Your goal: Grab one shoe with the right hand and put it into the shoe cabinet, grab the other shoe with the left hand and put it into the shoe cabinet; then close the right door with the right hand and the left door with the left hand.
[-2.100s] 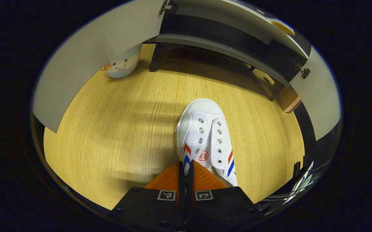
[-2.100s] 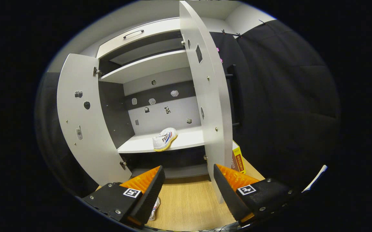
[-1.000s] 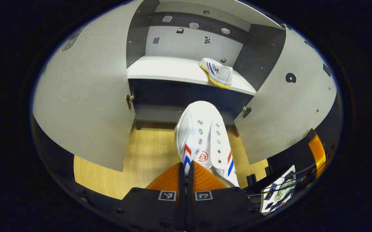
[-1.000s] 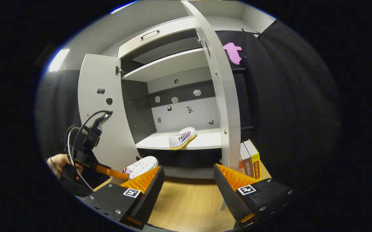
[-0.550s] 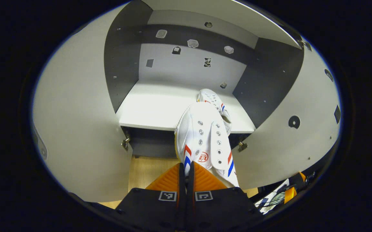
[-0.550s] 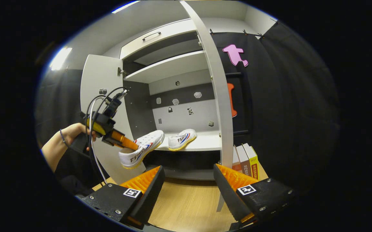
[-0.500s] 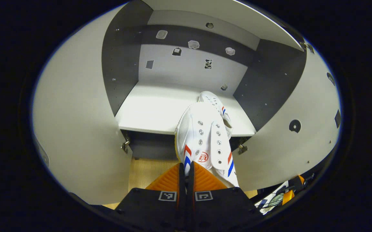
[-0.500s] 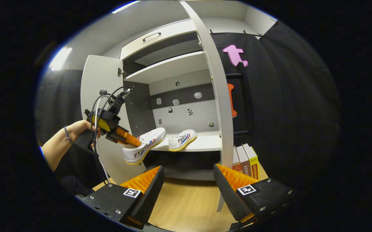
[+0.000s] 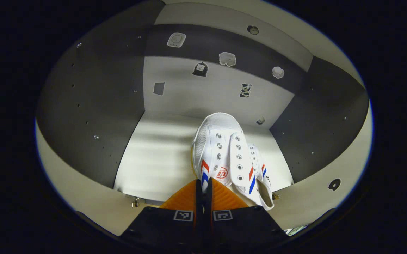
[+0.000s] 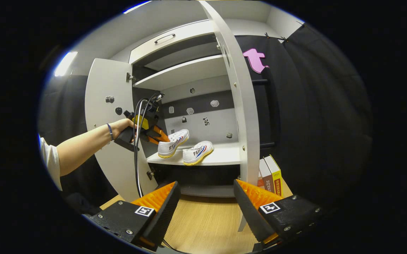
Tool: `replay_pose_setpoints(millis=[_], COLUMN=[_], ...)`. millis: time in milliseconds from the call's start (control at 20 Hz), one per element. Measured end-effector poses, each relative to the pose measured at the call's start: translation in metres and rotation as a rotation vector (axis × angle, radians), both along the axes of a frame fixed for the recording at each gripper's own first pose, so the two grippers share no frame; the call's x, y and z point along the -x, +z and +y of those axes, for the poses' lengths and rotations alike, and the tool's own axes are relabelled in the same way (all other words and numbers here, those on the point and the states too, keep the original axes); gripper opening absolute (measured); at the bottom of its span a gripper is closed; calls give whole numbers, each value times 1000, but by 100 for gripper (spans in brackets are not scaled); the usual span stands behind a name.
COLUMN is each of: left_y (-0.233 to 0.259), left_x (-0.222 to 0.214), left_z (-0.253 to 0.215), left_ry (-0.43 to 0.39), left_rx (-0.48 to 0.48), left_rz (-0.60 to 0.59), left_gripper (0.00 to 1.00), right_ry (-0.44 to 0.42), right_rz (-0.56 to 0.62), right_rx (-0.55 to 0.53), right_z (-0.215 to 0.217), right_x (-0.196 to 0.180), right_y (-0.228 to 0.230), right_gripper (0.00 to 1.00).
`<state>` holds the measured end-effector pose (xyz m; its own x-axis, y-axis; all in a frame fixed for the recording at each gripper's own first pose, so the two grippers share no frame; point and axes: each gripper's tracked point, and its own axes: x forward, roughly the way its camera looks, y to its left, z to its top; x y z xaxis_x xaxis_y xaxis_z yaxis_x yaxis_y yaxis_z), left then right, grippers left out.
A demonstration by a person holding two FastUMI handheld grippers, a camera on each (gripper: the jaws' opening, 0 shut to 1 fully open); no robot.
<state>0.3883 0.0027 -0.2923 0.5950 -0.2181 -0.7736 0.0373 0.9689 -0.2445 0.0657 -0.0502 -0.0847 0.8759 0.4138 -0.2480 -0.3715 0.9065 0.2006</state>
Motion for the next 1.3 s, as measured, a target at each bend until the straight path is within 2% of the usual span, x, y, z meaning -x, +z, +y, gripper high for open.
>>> replay_pose_setpoints(millis=[450,600,650,700,800,850,900,950,1100,1200,1250,1300], left_y=[-61,-63,-59,-52,-29,-17,-4,10,56,88,105,120], left_x=[-6,-3,-2,-4,-5,-5,-2,2,17,29,37,46], left_z=[1,3,-2,-3,-4,-6,-5,-6,-12,-7,-5,-6], left_ry=[26,27,17,13,1,0,5,3,7,41,48,41], left_rx=[-17,-16,0,-1,-10,-8,-16,-15,1,-15,-32,-43], left_rz=[128,134,124,98,27,-11,-45,-82,-201,-292,-334,-378], left_gripper=[6,8,13,24,34,24,31,34,60,60,74,78], right_ry=[-61,-68,-63,-61,-66,-72,-81,-92,-134,-163,-177,-194], right_rz=[-7,-4,-7,-12,-18,-21,-24,-28,-35,-36,-38,-43], right_rx=[4,7,4,3,8,8,7,9,35,50,64,83], right_z=[-4,-2,0,1,-2,-6,-11,-18,-44,-63,-73,-79], right_x=[4,8,11,13,16,16,17,18,16,13,12,14], right_y=[3,4,6,9,11,13,15,16,14,13,9,1], right_gripper=[93,93,93,93,93,93,93,93,93,93,93,93])
